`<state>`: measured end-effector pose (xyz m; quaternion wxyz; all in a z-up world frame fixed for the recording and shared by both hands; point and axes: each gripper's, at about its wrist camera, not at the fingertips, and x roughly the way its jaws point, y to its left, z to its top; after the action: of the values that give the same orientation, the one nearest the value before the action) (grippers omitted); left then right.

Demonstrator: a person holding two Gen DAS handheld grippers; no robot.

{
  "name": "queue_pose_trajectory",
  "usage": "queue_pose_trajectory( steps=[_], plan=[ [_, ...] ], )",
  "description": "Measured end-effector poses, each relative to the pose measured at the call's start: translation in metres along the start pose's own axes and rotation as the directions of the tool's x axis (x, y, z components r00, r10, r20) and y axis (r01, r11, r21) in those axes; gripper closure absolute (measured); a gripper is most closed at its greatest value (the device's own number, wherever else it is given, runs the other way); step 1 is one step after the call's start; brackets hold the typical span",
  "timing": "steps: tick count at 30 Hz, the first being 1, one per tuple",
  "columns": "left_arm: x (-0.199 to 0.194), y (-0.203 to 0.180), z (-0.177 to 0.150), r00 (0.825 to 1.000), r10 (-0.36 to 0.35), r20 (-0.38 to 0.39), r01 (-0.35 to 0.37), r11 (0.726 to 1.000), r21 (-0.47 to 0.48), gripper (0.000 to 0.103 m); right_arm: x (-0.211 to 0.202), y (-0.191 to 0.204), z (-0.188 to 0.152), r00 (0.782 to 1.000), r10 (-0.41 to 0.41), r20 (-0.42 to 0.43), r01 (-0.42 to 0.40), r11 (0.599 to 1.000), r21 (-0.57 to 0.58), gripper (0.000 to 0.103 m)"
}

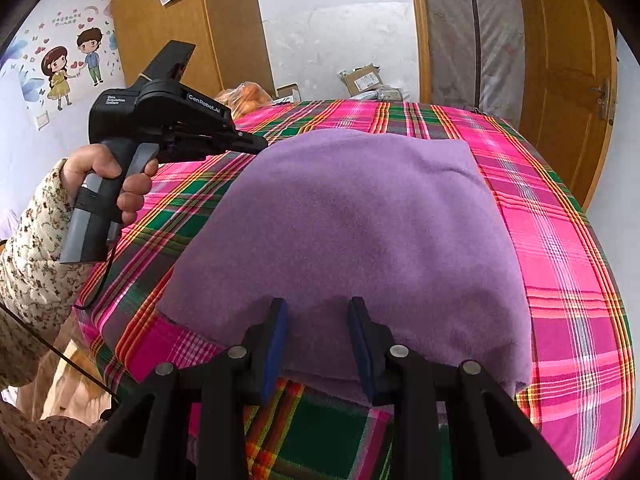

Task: Fold clothes

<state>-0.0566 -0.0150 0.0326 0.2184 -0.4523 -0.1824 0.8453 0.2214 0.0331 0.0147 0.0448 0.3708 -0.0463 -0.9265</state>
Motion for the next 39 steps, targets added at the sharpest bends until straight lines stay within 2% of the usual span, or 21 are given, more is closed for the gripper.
queue_pose_trajectory(
  steps=[4,8,12,16,18,22,24,28,33,39],
  plan=[
    [-0.008,-0.006,0.000,0.999,0.038,0.005,-0.038,0.999,0.013,0.100,-0.003,-0.003,0.008,1.000,0.012,-0.013,-0.012,1.000,-0.002,0.071],
    [-0.027,-0.024,-0.009,0.997,0.064,0.031,-0.066,0.995,0.078,0.098,-0.014,-0.017,0.028,1.000,-0.006,0.028,0.006,1.000,0.001,0.071],
    [-0.032,-0.054,-0.023,1.000,-0.011,-0.014,0.014,0.985,0.172,0.098,-0.009,-0.031,0.058,0.995,-0.085,0.058,0.087,0.996,-0.026,0.071],
    [-0.019,-0.083,-0.030,0.999,-0.028,-0.036,0.037,0.962,0.269,0.098,0.014,-0.054,0.091,0.990,-0.136,0.026,0.136,0.991,-0.005,0.071],
    [-0.001,-0.089,-0.027,0.998,0.002,-0.070,0.018,0.956,0.291,0.098,0.027,-0.062,0.101,0.989,-0.148,-0.005,0.148,0.989,-0.014,0.072],
    [0.031,-0.088,-0.027,0.982,0.154,-0.108,-0.110,0.936,0.335,0.094,0.059,-0.076,0.109,0.979,-0.183,-0.087,0.179,0.983,-0.046,0.078],
    [0.039,-0.084,-0.027,0.975,0.193,-0.111,-0.145,0.929,0.341,0.094,0.072,-0.087,0.111,0.974,-0.192,-0.117,0.189,0.981,-0.038,0.078],
    [0.052,-0.078,-0.025,0.969,0.206,-0.134,-0.155,0.935,0.320,0.094,0.088,-0.099,0.110,0.974,-0.173,-0.149,0.172,0.985,-0.023,0.077],
    [0.063,-0.072,-0.024,0.969,0.207,-0.138,-0.156,0.937,0.312,0.094,0.092,-0.093,0.105,0.971,-0.190,-0.144,0.176,0.979,-0.102,0.077],
    [0.063,-0.071,-0.025,0.968,0.216,-0.131,-0.167,0.936,0.310,0.094,0.094,-0.095,0.103,0.975,-0.176,-0.134,0.164,0.982,-0.092,0.077]
  ],
)
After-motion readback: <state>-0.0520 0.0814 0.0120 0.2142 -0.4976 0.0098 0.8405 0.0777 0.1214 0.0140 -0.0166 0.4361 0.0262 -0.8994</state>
